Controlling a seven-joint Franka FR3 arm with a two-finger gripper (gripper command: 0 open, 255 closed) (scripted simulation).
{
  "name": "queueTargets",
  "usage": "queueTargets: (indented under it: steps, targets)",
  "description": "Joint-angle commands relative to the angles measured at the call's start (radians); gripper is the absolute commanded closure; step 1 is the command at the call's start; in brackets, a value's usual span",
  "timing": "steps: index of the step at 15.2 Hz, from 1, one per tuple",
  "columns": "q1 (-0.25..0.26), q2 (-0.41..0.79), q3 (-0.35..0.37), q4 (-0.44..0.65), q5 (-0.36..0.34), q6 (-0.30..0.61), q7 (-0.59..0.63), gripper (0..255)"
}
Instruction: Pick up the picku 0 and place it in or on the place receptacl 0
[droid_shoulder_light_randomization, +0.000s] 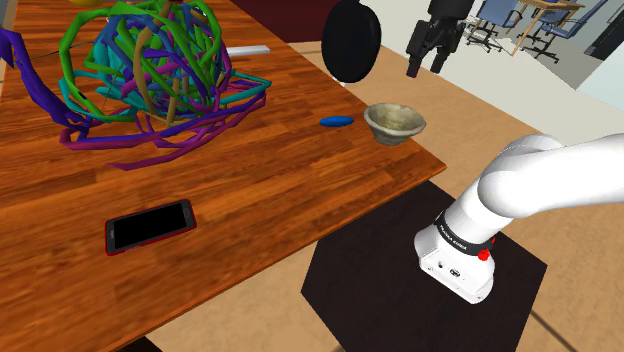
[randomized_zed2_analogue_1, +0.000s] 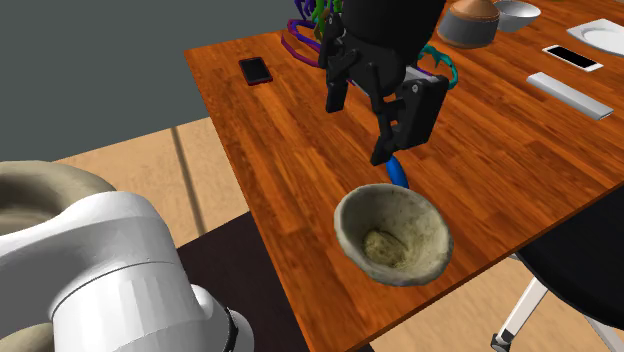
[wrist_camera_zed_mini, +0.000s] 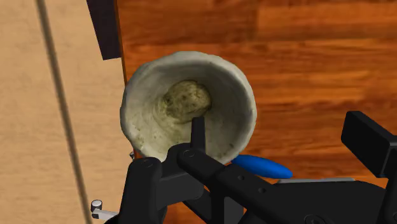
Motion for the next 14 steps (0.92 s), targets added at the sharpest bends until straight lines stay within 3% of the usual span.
queueTargets:
  steps: [1,7,14]
  targets:
    - [0.0,0.0,0.0,0.0,0.0,0.0,0.0,0]
    - [0.082,0.23,-0.153,0.036,-0.008,0.13,-0.347,0]
    - [0.18,0.555,-0.268,0.165,0.063,0.216,-0.758,0]
